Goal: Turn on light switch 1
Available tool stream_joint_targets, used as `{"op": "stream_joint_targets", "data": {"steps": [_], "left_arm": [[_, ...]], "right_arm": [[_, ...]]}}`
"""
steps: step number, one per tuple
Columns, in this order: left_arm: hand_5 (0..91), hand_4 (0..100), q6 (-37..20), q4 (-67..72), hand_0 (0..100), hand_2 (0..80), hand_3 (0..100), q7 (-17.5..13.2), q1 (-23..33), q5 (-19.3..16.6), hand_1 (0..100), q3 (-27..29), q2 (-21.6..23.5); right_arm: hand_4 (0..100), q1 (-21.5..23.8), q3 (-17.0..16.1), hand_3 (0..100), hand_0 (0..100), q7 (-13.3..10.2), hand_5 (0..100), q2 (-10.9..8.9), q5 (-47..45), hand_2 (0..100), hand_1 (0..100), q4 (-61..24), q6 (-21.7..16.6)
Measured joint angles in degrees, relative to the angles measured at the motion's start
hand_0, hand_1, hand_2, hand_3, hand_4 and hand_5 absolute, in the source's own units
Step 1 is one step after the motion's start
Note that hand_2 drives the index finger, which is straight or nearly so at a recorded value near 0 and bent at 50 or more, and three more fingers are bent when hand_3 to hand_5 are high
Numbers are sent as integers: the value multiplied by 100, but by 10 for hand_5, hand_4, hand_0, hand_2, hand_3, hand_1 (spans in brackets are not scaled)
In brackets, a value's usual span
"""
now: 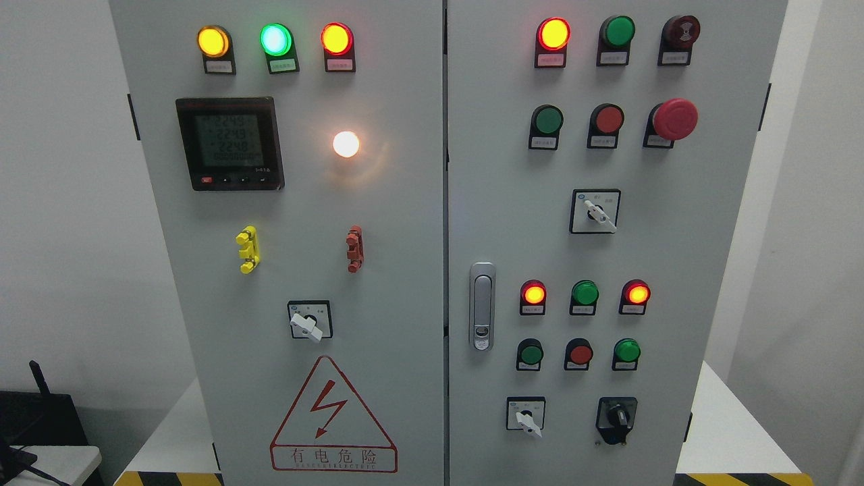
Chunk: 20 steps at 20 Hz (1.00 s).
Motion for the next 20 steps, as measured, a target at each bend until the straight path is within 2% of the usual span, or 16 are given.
{"op": "stream_joint_targets", "data": {"steps": [1,3,5,6,7,9,10,15,17,20], "left_arm": [[325,474,-197,355,428,106,392,-210,51,46,0,127,12],[245,370,-584,1115,468,0,277,-657,156,109,0,341,31],[203,274,-817,1879,486,0,174,-1078,235,140,0,494,59],[179,196,-889,2305,504,0,94,-1204,266,156,0,548,88],[175,187,-937,2683,509,0,84,-1331,290,165,3,566,112],[134,103,-984,3425,529,0,0,-1509,328,182,13,540,159],[129,91,-998,3763,531,0,0,-1610,336,189,13,490,181],[81,0,-1031,5187,537,0,0,-1802,310,202,0,-196,221],[75,0,-954,5637,537,0,0,-1588,261,203,0,-618,207],[78,0,-492,6170,539,0,0,-1377,103,203,0,-1251,189]], "right_arm": [[0,0,0,0,120,0,0,-1,0,0,389,0,0],[0,0,0,0,120,0,0,-1,0,0,389,0,0],[0,0,0,0,120,0,0,-1,0,0,389,0,0],[0,0,0,0,120,0,0,-1,0,0,389,0,0],[0,0,0,0,120,0,0,-1,0,0,389,0,0],[0,0,0,0,120,0,0,0,0,0,389,0,0],[0,0,0,0,120,0,0,0,0,0,389,0,0],[0,0,0,0,120,0,0,0,0,0,389,0,0],[0,0,0,0,120,0,0,0,0,0,389,0,0],[0,0,0,0,120,0,0,0,0,0,389,0,0]]}}
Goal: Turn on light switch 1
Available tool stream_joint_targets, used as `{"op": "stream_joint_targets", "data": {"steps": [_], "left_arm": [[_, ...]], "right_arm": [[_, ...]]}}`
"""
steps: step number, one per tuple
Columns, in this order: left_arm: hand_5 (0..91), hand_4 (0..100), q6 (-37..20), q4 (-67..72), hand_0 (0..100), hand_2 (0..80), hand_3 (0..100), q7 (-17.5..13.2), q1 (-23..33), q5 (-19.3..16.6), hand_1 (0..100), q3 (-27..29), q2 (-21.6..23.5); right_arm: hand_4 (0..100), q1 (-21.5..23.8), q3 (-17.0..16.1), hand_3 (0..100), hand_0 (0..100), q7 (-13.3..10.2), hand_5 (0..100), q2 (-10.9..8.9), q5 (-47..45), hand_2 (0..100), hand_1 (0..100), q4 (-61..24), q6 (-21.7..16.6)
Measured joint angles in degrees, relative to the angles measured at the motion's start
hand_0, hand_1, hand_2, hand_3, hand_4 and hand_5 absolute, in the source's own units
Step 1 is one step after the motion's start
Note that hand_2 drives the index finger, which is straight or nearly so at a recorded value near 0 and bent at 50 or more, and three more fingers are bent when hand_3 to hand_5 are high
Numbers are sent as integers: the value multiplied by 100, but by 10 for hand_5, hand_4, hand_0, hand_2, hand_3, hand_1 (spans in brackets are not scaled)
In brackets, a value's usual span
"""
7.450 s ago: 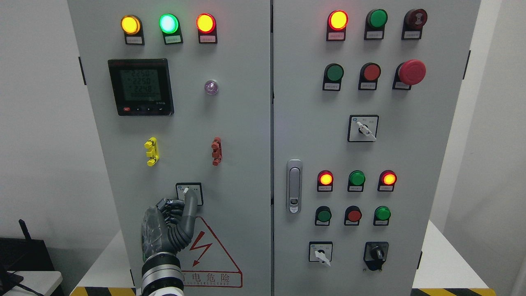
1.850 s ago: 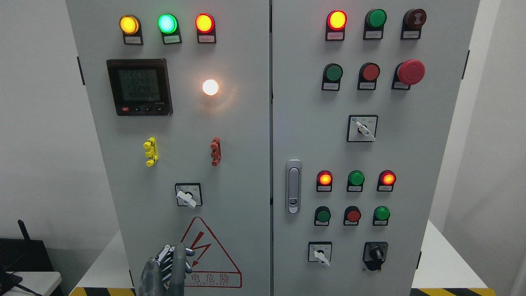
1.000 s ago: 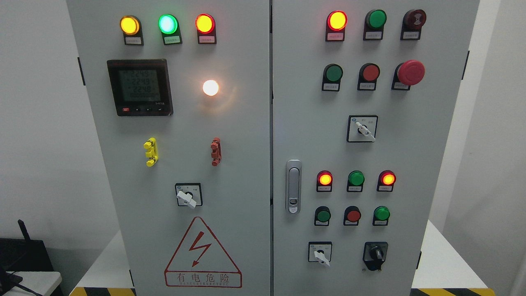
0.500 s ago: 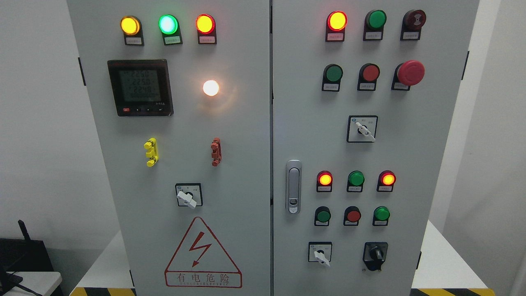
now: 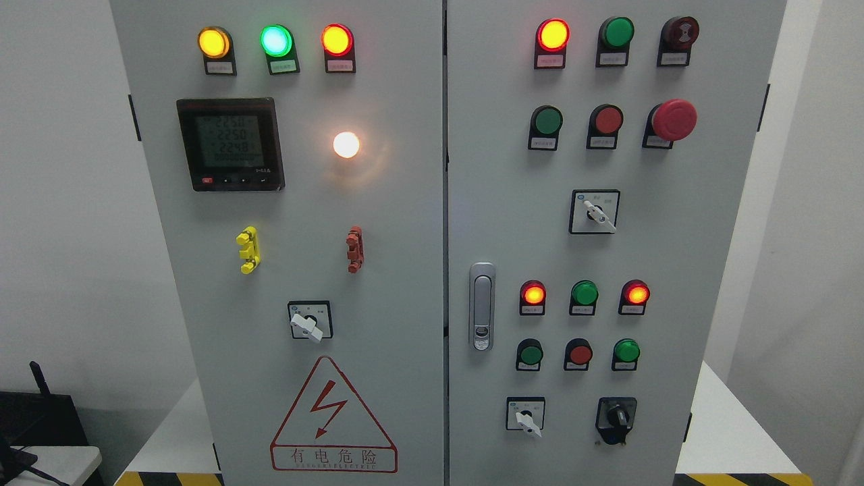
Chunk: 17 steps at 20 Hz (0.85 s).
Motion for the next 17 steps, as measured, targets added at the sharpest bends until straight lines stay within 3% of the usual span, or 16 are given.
{"op": "stream_joint_targets", "data": {"steps": [7,17], "left_arm": [[94,0,1091,817,544,0,0,93,-467,0,0,-1029,-26],[87,0,1293,1371,541,0,0,82,-756,-70,0,-1738,-45]], "right_arm": [[0,1,0,0,120,0,0,0,0,0,389,0,-5],[0,1,0,0,120,0,0,-1,0,0,389,0,-5]]}}
